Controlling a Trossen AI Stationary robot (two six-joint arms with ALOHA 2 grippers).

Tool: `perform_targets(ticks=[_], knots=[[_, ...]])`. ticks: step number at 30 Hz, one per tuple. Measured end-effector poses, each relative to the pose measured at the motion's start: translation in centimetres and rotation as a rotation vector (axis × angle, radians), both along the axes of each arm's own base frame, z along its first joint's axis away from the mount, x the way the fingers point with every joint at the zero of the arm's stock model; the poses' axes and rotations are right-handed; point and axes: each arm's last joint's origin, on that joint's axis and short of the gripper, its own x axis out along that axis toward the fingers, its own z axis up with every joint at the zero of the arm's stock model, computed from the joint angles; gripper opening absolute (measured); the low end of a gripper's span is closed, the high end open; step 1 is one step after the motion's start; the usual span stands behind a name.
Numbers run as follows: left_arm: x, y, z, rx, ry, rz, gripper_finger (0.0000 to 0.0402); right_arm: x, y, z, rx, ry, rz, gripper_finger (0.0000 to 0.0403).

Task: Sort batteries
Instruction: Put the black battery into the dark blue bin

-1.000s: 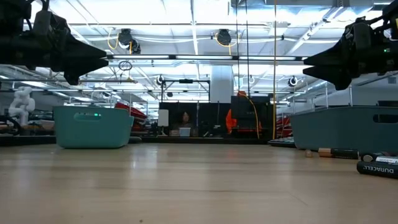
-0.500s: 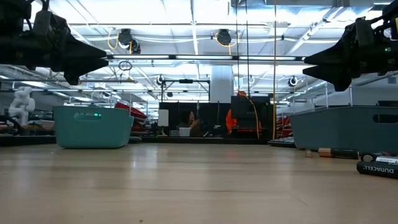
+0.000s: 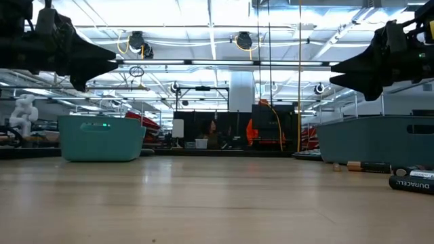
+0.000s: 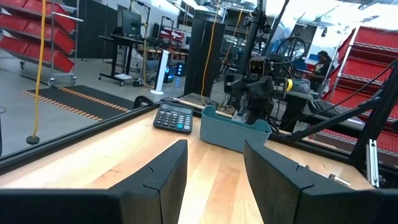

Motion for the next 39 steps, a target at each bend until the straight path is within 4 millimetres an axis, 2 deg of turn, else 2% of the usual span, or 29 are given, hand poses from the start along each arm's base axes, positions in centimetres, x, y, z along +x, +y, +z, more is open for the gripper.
perform_targets(ticks=[6,10,12,18,22,28,32,36,39], knots=[[-0.1,0.0,0.7,-0.054,-0.089,-0.004,0.0169,0.2,0.1,-0.2,-0.009,0.026,0.048,0.0212],[-0.3,0.0,1.7,-0.080,-0.064,-0.009,0.0169,0.2,0.3,0.0,0.017,0.046,0.128,0.0212],[-0.3,0.0,2.4,-0.090,-0.041,-0.005,0.0169,0.1,0.4,0.9,0.026,0.057,0.149,0.0212],[0.8,0.1,5.0,-0.102,0.100,0.027,0.0169,0.3,0.6,5.4,-0.014,0.146,0.168,0.0212],[2.9,0.1,6.7,-0.081,0.211,0.031,0.0169,1.9,0.9,7.9,-0.033,0.212,0.199,0.0212],[6.4,-0.2,8.3,0.006,0.344,0.000,0.0169,5.8,1.9,9.8,-0.047,0.359,0.272,0.0212],[7.9,-0.8,9.3,0.038,0.366,-0.029,0.0169,7.5,3.0,10.7,-0.009,0.471,0.311,0.0212],[8.6,-1.4,10.1,0.067,0.366,-0.065,0.0169,8.0,4.2,10.7,0.039,0.615,0.267,0.0212],[8.8,-1.7,10.1,0.123,0.375,-0.085,0.0169,8.3,5.1,10.6,0.091,0.658,0.272,0.0212]])
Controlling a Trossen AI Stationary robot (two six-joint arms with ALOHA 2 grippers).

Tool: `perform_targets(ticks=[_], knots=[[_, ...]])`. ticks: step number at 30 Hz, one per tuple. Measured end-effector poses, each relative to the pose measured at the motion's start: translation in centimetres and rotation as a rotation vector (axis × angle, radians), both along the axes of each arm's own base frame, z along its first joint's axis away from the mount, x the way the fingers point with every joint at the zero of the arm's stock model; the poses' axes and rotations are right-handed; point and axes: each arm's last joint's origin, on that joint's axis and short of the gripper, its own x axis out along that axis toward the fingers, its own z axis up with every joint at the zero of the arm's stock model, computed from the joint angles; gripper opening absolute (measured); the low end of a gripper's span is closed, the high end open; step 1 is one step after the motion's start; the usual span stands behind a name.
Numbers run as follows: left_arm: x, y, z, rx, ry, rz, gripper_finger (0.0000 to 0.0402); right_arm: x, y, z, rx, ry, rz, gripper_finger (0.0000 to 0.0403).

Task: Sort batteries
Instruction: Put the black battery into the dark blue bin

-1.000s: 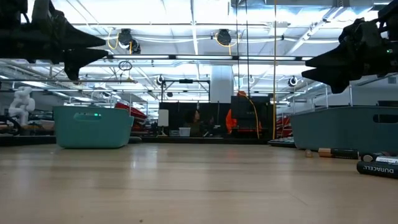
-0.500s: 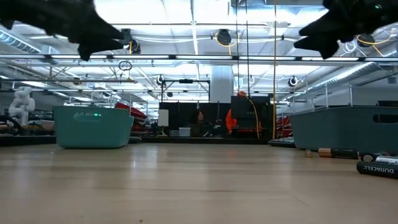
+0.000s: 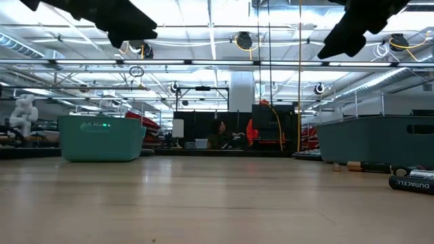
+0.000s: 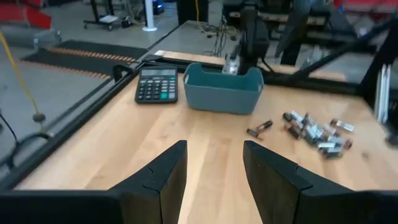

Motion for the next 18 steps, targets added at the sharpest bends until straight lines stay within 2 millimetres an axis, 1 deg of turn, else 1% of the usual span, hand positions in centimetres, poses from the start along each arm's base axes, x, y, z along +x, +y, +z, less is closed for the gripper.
perform_targets(ticks=[3,8,11,14,18], knots=[[0.4,-0.2,-0.2,0.037,0.008,-0.020,0.0169,0.3,0.9,-0.5,0.046,0.025,-0.002,0.0212],[1.6,-0.4,-1.2,-0.080,0.034,-0.004,0.0169,1.1,2.0,-1.8,0.086,0.100,-0.020,0.0212],[2.5,-1.3,-1.9,-0.128,0.053,-0.035,0.0169,1.7,2.9,-2.7,0.134,0.148,-0.021,0.0212],[3.1,-2.4,-2.6,-0.085,0.066,-0.005,0.0169,2.1,4.0,-4.1,0.151,0.221,-0.031,0.0212],[3.6,-3.4,-2.8,0.023,0.039,0.070,0.0169,2.2,5.1,-5.9,0.174,0.356,-0.036,0.0212]])
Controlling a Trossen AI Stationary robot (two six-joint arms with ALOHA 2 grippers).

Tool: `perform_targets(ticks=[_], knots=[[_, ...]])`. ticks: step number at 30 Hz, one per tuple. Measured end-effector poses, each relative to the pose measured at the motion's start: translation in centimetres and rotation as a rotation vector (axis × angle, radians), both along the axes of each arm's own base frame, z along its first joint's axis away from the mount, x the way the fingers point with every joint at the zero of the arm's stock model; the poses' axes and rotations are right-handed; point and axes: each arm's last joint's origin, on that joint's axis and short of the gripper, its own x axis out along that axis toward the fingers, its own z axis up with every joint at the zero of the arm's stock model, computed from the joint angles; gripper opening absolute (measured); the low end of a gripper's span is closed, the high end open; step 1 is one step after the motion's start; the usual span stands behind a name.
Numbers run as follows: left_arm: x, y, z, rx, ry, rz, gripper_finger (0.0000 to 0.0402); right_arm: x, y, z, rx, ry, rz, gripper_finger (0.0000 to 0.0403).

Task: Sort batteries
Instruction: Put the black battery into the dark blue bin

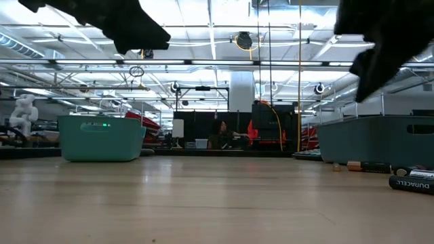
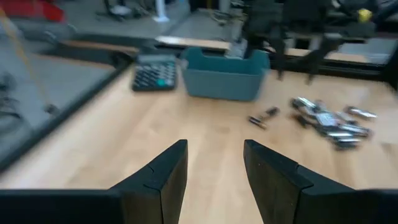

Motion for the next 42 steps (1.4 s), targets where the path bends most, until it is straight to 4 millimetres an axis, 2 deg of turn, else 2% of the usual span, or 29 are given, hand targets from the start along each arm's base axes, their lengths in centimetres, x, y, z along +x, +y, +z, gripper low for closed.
perform_targets(ticks=[6,11,15,20,23,26,31,39,42], knots=[[0.6,0.3,0.1,0.039,-0.042,0.057,0.0169,-0.4,0.2,-1.5,-0.012,0.136,-0.084,0.0212],[0.7,0.8,0.0,0.047,-0.028,0.047,0.0169,0.9,0.9,-2.8,0.037,0.151,-0.080,0.0219],[0.7,0.7,0.1,0.045,-0.038,0.044,0.0169,1.9,1.5,-3.9,0.005,0.231,-0.013,0.0229],[0.7,0.7,0.1,0.068,-0.030,0.037,0.0169,3.7,2.0,-3.3,-0.061,0.313,0.167,0.0255],[0.7,0.8,0.1,0.070,-0.028,0.042,0.0169,5.0,2.0,-2.6,-0.087,0.338,0.210,0.0281],[0.7,0.7,0.1,0.072,-0.024,0.042,0.0169,5.7,2.0,-2.7,-0.102,0.368,0.218,0.0304],[0.7,0.7,0.1,0.074,-0.020,0.043,0.0169,6.5,0.9,-3.9,-0.107,0.416,0.171,0.0316],[0.6,0.8,-0.2,0.073,0.005,0.048,0.0169,7.4,-1.3,-4.5,-0.092,0.447,0.084,0.0298],[0.5,0.8,-0.4,0.061,0.023,0.052,0.0169,7.5,-1.9,-4.5,-0.037,0.456,0.030,0.0297]])
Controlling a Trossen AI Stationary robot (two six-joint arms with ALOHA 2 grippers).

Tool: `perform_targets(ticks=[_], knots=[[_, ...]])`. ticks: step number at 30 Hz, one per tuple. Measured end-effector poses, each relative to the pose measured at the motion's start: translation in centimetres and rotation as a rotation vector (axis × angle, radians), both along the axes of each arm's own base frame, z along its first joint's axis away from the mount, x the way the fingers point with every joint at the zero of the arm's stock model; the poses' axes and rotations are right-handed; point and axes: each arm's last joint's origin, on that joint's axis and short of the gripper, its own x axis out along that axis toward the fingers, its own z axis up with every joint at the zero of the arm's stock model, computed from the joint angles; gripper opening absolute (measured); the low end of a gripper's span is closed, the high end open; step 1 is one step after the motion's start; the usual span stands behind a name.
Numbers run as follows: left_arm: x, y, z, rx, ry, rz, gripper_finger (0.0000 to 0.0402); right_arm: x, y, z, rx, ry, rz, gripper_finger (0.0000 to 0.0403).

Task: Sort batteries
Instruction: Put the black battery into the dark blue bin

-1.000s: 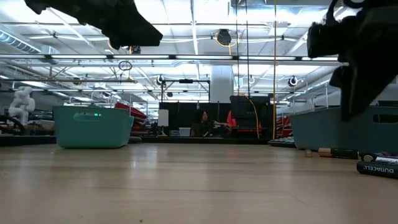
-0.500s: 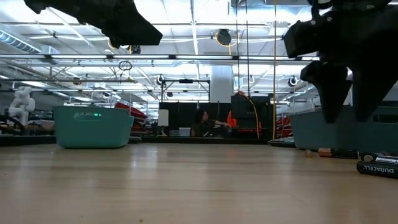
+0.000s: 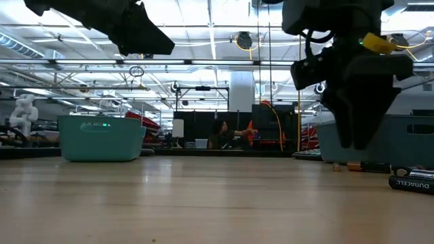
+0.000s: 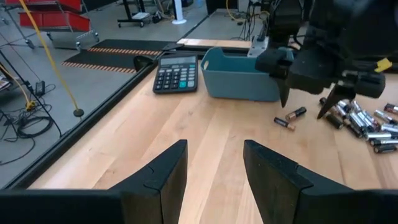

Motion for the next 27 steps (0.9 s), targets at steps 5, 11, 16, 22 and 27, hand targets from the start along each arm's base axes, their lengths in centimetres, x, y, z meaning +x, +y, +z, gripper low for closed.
perform_targets(ticks=[5,11,16,22,27], knots=[[0.0,0.0,-0.1,-0.004,0.011,-0.014,0.0169,0.2,-0.5,-0.8,0.060,0.056,-0.057,0.0297],[-0.1,-0.1,-0.2,-0.005,0.021,-0.022,0.0169,0.4,-0.3,-3.3,0.099,0.185,-0.039,0.0296],[0.0,-0.1,-0.1,-0.007,0.014,-0.023,0.0169,0.4,-0.4,-3.6,0.093,0.204,-0.023,0.0296],[0.0,-0.1,0.0,-0.009,0.002,-0.023,0.0169,0.1,-0.5,-2.6,0.076,0.174,-0.016,0.0296],[0.0,-0.1,0.0,-0.011,-0.001,-0.027,0.0169,0.1,-0.6,-2.4,0.052,0.156,0.043,0.0296]])
